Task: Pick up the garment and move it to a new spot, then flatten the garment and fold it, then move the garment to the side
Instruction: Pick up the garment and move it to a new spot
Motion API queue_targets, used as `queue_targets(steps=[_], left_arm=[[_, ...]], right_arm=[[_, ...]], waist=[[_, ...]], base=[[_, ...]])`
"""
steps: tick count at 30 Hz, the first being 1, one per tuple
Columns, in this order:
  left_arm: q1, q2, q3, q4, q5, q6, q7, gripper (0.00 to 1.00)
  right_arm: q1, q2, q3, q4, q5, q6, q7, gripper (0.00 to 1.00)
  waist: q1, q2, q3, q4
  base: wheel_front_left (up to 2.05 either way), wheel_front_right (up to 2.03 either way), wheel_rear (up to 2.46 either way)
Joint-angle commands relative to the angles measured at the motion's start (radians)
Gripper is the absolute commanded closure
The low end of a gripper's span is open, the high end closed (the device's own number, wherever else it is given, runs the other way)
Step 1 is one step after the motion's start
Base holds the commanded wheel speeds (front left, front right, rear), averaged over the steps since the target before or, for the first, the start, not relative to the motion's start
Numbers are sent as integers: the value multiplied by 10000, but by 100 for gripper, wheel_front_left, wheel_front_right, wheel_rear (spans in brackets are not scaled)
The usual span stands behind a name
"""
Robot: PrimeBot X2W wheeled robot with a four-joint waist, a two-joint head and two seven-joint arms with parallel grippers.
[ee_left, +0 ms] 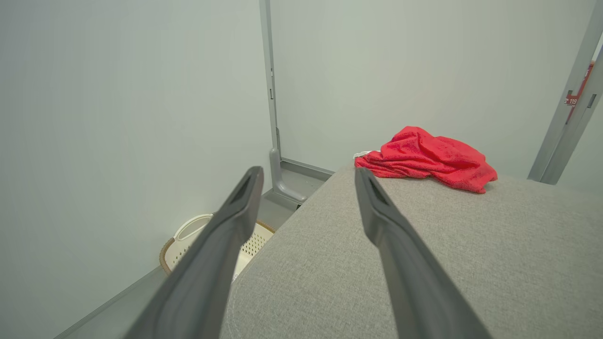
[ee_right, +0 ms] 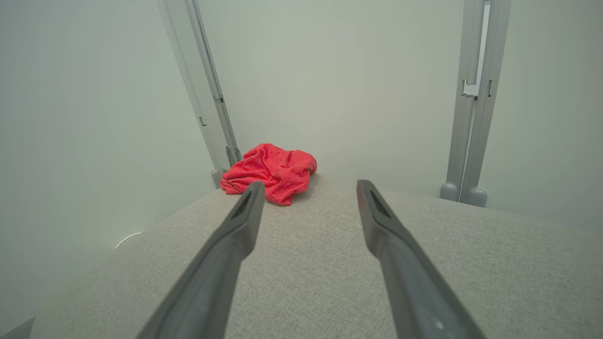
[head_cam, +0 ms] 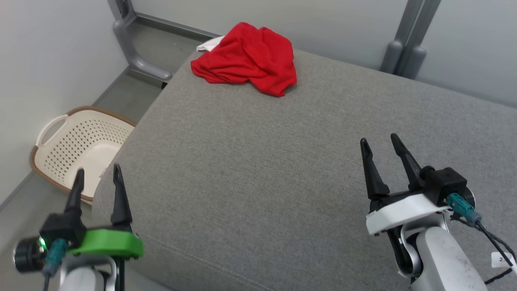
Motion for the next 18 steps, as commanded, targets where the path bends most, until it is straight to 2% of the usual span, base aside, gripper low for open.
queue_targets(steps=[1, 10, 14, 18], left_arm=[[-692, 178, -62, -111, 115, -118, 79, 0], [-4908, 978, -97, 416, -135, -897, 1170, 0], [-6846, 1306, -29, 1596, -357, -1141, 1784, 0], [-8263, 1390, -74, 3106, -533, -1275, 2346, 0]], right_arm=[[-259, -47, -78, -141, -138, -7, 49, 0], [-1324, -45, -228, -922, -685, -7, 300, 0], [-1757, -42, -183, -1191, -841, -7, 314, 0], [-2025, -36, -118, -1493, -922, -7, 330, 0]], waist=[[0, 0, 1006, -898], [0, 0, 3008, -2536], [0, 0, 3911, -3281], [0, 0, 4683, -3883]], base=[[0, 0, 0], [0, 0, 0], [0, 0, 0], [0, 0, 0]])
